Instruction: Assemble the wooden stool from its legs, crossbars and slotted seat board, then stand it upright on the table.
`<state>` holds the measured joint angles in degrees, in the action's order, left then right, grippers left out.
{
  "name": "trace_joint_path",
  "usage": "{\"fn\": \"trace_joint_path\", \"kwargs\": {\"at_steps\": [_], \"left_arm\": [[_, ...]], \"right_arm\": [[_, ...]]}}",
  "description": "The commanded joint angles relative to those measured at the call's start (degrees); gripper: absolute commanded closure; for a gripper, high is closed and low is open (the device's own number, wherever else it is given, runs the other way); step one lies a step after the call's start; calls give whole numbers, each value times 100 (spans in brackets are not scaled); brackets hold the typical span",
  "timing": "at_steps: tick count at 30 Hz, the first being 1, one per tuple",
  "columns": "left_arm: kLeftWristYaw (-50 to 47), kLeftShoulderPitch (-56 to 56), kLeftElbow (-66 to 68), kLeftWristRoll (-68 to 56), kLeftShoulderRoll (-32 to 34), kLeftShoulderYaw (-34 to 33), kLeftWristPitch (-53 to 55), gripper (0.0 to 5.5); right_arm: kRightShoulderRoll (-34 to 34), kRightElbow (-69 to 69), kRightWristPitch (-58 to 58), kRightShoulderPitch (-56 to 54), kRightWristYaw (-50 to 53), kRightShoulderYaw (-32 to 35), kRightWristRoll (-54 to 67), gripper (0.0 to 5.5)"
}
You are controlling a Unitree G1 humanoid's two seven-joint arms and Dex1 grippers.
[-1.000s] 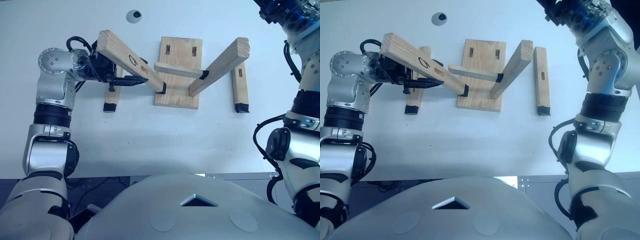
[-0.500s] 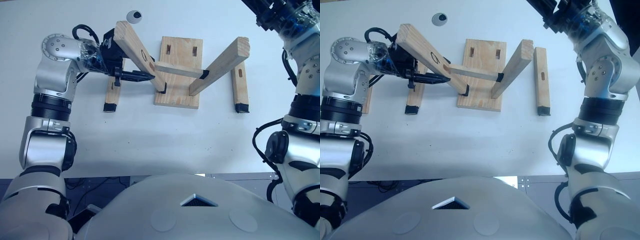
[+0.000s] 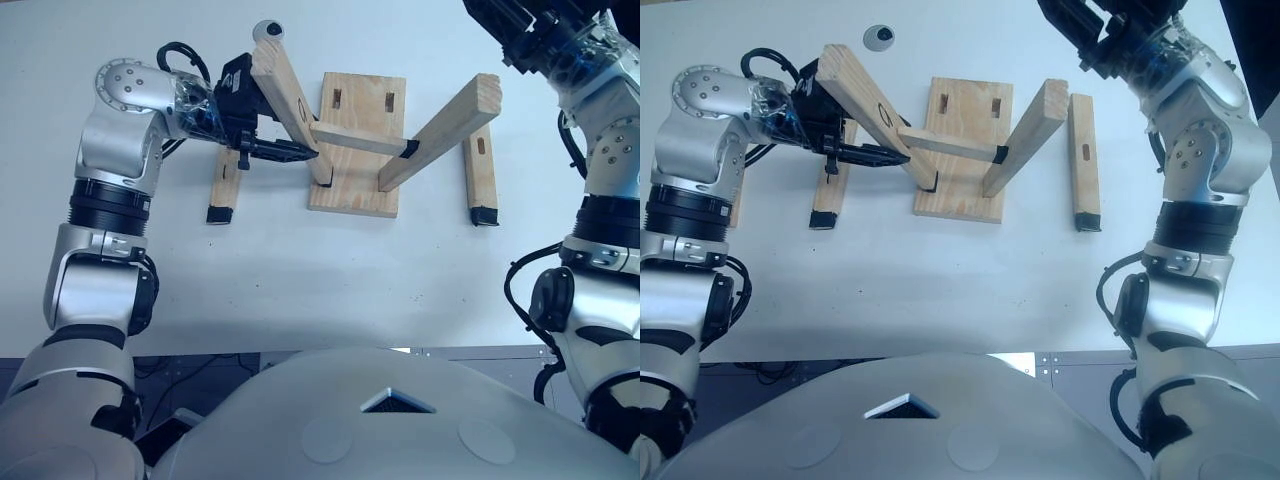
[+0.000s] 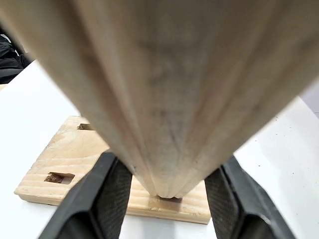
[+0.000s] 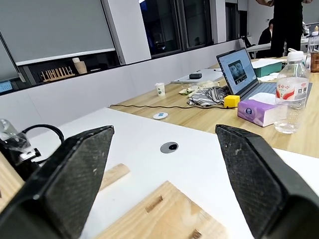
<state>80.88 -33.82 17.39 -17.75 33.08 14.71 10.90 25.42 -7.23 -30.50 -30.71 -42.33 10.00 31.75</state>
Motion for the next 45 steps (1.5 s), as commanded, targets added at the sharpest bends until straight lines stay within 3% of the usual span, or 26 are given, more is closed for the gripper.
{"fn": "trace_joint_path", "kwargs": {"at_steps": [1, 8, 12, 19, 26, 45], "left_arm": [[-137, 158, -160, 205, -59, 136, 161, 347], [-560, 528, -337, 225, -112, 65, 319, 347], [-746, 741, -530, 208, -181, 66, 394, 347], [-952, 801, -609, 195, -249, 45, 467, 347], [-994, 757, -606, 209, -271, 53, 493, 347], [-991, 705, -578, 267, -277, 96, 465, 347]], "right_arm": [[237, -93, -16, -358, 175, -210, -413, 174], [1080, 840, -2231, -2708, -578, -536, 502, 174], [1502, 1380, -3632, -3559, -1511, -1478, 1061, 174], [1730, 1954, -2838, -3463, -2314, -4074, -418, 174], [1643, 1820, -2029, -2980, -2533, -5311, -1646, 174], [1390, 1540, -1272, -2448, -2536, -5536, -2968, 477]]}}
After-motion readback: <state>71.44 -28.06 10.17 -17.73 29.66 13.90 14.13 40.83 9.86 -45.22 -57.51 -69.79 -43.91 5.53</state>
